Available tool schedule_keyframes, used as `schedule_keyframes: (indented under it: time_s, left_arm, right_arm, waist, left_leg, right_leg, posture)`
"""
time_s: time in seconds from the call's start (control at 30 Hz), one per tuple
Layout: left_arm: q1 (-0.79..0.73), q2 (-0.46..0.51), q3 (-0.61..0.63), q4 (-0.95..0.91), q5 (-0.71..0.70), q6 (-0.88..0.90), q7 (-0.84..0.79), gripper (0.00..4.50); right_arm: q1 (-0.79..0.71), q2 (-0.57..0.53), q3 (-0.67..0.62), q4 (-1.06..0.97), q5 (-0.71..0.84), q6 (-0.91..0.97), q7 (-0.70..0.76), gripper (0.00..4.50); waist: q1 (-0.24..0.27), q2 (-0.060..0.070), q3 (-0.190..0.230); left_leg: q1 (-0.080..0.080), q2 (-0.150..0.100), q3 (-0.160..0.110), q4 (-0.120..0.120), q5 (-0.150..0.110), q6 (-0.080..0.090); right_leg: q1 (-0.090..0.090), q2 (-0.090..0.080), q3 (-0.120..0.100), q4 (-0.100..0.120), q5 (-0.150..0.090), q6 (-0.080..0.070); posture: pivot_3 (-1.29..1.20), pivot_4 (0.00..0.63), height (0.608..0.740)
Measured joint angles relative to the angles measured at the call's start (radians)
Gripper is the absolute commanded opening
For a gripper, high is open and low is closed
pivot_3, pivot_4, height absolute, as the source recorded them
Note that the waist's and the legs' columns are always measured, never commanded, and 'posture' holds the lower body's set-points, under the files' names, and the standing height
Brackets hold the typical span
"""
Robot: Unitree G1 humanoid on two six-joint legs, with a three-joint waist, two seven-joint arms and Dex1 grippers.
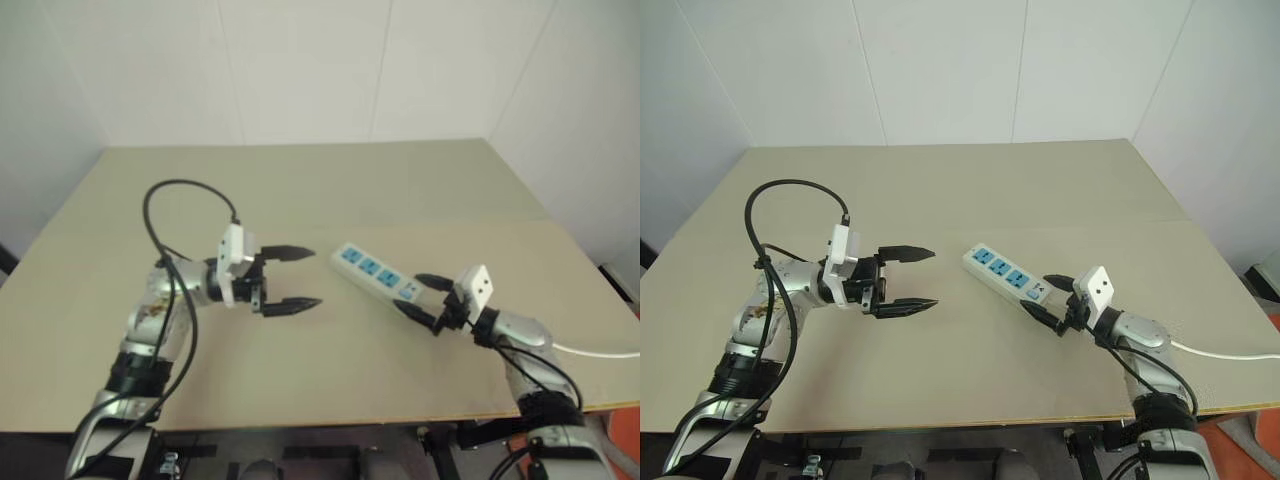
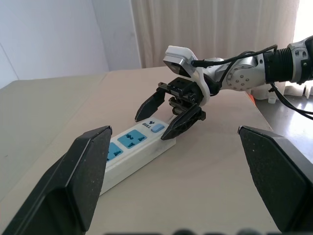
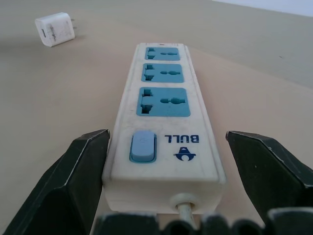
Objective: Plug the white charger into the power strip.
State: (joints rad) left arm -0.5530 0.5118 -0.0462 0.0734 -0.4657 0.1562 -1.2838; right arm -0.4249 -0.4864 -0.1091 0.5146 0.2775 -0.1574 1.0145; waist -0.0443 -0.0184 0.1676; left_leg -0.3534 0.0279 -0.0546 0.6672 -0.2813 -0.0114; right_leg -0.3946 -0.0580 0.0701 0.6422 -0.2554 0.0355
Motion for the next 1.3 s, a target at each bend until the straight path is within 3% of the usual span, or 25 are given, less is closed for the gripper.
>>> schedule_keyframes:
  time_s: [1.0, 1.17, 1.3]
  left_arm:
    - [0.019, 0.011, 0.0, -0.019, 0.001, 0.0, 0.016, 4.5]
    - [0.019, 0.01, 0.0, -0.019, 0.001, -0.001, 0.017, 4.5]
    - [0.019, 0.008, -0.001, -0.019, 0.002, -0.004, 0.017, 4.5]
  right_arm:
    - [-0.08, 0.017, -0.005, 0.164, 0.01, -0.032, 0.063, 4.42]
    - [-0.081, 0.022, 0.002, 0.184, -0.011, -0.069, 0.055, 3.39]
    - [-0.089, 0.025, 0.002, 0.2, -0.018, -0.083, 0.055, 3.39]
  waist:
    - [-0.002, 0.0, 0.0]
    - [-0.002, 0.0, 0.0]
    - [-0.003, 0.0, 0.0]
  left_leg:
    - [0.001, 0.0, 0.0, 0.0, 0.0, 0.0]
    - [0.001, 0.0, 0.0, 0.0, 0.0, 0.0]
    - [0.001, 0.0, 0.0, 0.0, 0.0, 0.0]
  right_leg:
    - [0.0, 0.0, 0.0, 0.001, 0.0, 0.0]
    - [0.0, 0.0, 0.0, 0.001, 0.0, 0.0]
    - [0.001, 0.0, 0.0, 0.001, 0.0, 0.0]
  posture:
    - [0.0, 0.15, 0.74]
    - [0.0, 0.15, 0.74]
    - [0.0, 0.15, 0.74]
